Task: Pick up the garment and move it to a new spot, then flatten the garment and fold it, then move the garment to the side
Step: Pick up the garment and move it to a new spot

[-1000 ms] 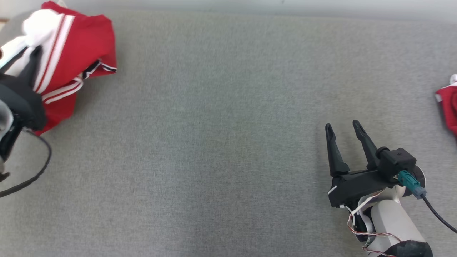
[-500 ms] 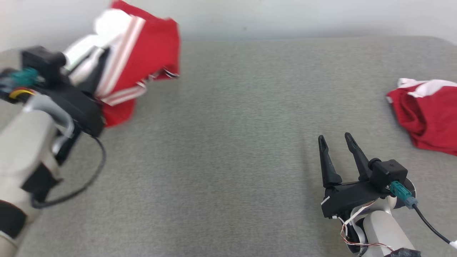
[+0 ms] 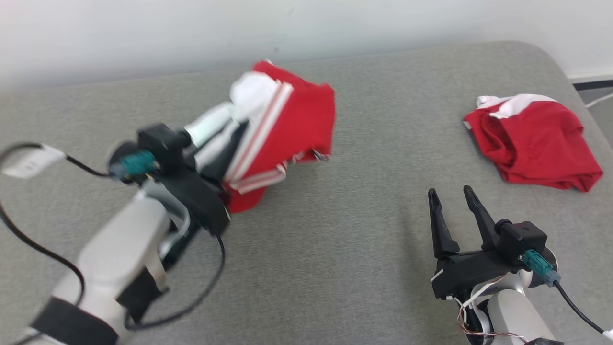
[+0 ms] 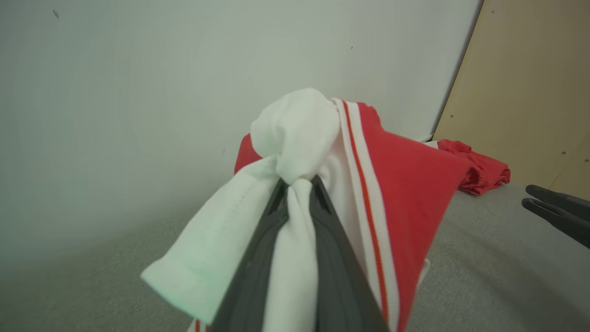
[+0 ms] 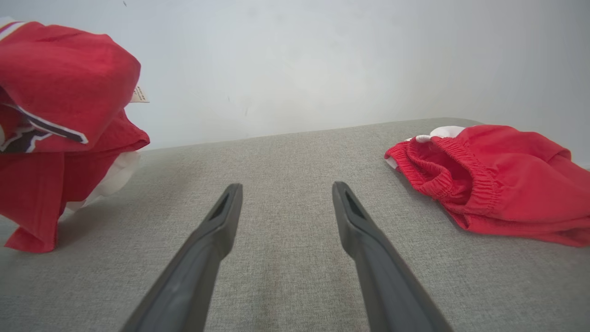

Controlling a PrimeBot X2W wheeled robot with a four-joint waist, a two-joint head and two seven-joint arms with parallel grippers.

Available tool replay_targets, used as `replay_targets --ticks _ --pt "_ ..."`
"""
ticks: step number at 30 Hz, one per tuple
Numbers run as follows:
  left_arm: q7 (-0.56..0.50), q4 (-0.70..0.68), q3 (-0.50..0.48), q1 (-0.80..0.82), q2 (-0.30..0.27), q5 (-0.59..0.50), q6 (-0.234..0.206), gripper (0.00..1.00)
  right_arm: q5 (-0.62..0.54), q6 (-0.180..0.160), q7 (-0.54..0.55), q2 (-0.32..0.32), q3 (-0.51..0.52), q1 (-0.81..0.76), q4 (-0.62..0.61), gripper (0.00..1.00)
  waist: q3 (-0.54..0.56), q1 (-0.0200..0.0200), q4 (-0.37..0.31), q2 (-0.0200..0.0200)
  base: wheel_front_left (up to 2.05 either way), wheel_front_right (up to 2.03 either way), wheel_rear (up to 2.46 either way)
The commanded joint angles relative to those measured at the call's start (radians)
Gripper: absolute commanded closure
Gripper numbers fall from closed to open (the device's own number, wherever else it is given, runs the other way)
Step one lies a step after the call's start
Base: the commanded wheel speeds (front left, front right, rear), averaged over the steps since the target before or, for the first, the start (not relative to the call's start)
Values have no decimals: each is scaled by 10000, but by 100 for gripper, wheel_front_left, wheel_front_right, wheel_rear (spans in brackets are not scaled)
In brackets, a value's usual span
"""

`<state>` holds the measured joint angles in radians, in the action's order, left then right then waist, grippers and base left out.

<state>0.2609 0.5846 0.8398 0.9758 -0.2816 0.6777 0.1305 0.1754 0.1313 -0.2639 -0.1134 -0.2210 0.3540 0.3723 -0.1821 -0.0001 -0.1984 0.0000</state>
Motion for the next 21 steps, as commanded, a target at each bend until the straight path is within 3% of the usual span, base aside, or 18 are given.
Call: replay_targets --ticks 1,9,10,12,13,21 --pt "56 -45 -58 -324 76 -149 -5 100 44 -10 1 23 -21 -112 11 0 -9 1 -192 0 0 0 0" --pt "58 -113 -294 -1602 496 -624 -5 100 137 -10 1 73 -12 -89 45 0 -45 1 -538 0 0 0 0" --pt "58 -58 -323 -1750 513 -713 -5 83 140 -10 1 62 -7 -106 28 0 -42 1 -551 0 0 0 0" --pt "58 31 -399 -2035 556 -806 -5 17 141 -10 1 34 -4 -157 8 0 -26 1 -571 0 0 0 0" --pt "58 5 -464 -2123 564 -870 -5 0 140 -10 1 19 -4 -176 4 0 -16 1 -574 0 0 0 0" --pt "55 -667 -1639 -3303 433 -1544 -5 0 217 -10 1 -1 -78 -228 2 0 175 1 -446 0 0 0 0"
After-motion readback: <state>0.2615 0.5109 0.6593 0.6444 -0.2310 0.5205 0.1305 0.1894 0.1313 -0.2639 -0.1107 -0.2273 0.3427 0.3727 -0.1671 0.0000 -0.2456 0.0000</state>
